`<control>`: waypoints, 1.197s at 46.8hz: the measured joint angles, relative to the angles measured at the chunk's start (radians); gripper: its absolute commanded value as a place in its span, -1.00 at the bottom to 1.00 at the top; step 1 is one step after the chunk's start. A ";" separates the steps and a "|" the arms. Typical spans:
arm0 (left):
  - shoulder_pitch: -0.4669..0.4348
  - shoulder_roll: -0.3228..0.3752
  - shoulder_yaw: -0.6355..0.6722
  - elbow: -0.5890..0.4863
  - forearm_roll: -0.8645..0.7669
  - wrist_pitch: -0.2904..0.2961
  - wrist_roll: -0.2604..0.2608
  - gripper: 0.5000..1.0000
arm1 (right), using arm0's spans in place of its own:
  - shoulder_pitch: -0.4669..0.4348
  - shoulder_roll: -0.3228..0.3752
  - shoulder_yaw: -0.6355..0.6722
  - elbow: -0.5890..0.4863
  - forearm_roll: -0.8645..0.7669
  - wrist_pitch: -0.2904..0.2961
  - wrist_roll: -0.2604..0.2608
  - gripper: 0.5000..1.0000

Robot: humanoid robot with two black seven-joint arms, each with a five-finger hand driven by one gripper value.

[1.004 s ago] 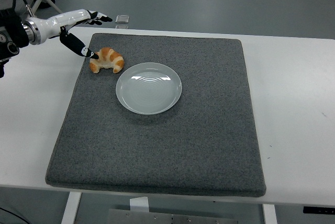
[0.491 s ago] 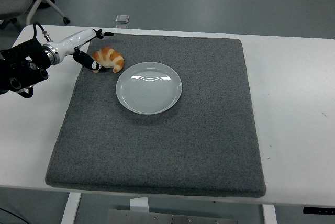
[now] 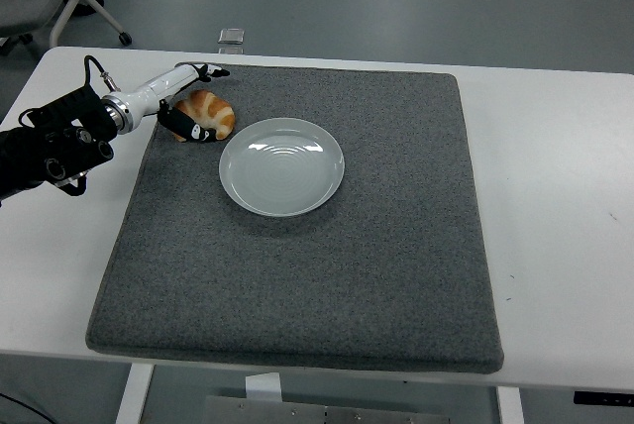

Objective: Place the bread on the plate

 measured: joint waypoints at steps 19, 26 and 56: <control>0.025 -0.043 -0.001 0.071 -0.002 -0.002 -0.011 0.09 | 0.000 0.000 0.000 -0.001 -0.001 -0.002 0.000 0.72; 0.020 -0.042 -0.010 0.071 -0.006 -0.005 -0.011 -0.97 | 0.000 0.000 0.000 -0.001 -0.001 -0.002 0.000 0.72; 0.016 -0.011 -0.095 0.075 -0.019 -0.039 -0.011 -1.00 | 0.000 0.000 0.000 -0.001 -0.002 -0.002 0.000 0.72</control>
